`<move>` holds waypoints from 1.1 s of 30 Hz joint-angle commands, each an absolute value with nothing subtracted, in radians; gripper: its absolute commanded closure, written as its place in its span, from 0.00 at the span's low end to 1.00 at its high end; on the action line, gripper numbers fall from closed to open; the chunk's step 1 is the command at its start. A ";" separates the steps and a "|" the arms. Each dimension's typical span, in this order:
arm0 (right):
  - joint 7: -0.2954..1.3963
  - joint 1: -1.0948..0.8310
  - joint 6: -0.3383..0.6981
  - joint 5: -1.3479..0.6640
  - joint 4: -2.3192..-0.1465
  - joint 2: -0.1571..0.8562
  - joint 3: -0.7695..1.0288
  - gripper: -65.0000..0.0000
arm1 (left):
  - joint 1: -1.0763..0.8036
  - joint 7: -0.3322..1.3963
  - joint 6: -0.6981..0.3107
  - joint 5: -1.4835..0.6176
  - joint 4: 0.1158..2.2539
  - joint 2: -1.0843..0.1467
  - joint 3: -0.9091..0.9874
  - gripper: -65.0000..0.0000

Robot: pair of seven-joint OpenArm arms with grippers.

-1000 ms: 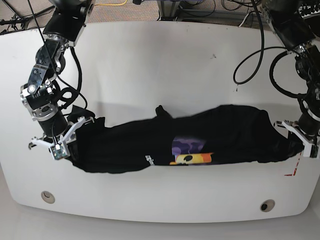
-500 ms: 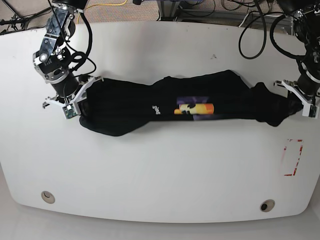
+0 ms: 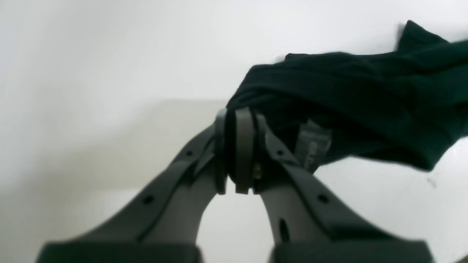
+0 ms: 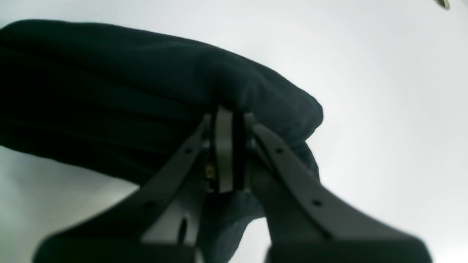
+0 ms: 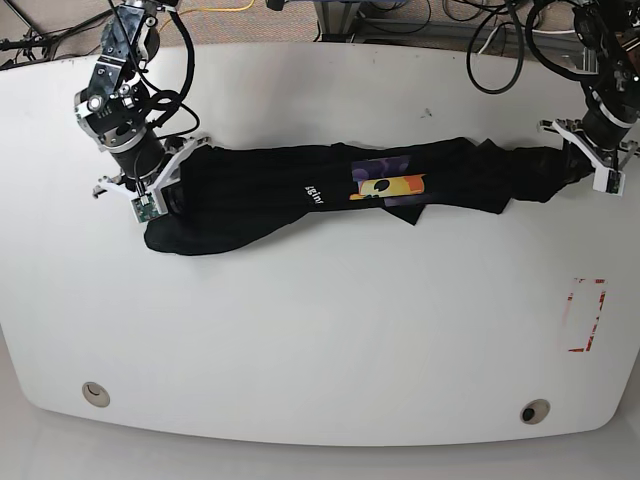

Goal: Fold the T-shirt properly
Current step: 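Lift and drag the stretched shirt with both grippers toward the robot, then lower the shirt onto the table and open both grippers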

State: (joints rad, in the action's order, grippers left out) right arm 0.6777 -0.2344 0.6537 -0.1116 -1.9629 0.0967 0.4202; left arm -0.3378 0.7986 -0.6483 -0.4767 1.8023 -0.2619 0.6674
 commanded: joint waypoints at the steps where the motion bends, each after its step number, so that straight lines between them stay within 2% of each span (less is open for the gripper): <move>1: 0.663 -0.249 0.634 -0.101 -1.986 0.102 0.443 0.99 | -0.357 0.794 -0.640 -0.469 1.824 -0.288 0.691 1.00; 16: 0.664 -0.334 0.637 -0.102 -2.007 0.063 0.433 0.99 | -0.385 0.804 -0.655 -0.444 1.821 -0.295 0.682 0.99; 28: 0.661 -0.311 0.644 -0.124 -2.002 0.095 0.429 1.00 | -0.405 0.779 -0.698 -0.462 1.841 -0.293 0.683 0.84; 33: 0.662 -0.297 0.644 -0.126 -2.003 0.101 0.425 1.00 | -0.413 0.774 -0.698 -0.471 1.853 -0.293 0.683 0.83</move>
State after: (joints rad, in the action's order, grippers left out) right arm 0.6846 -0.3023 0.6430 -0.1120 -1.9823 0.0933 0.4248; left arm -0.4107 0.7979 -0.6968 -0.4500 1.8275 -0.2768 0.6754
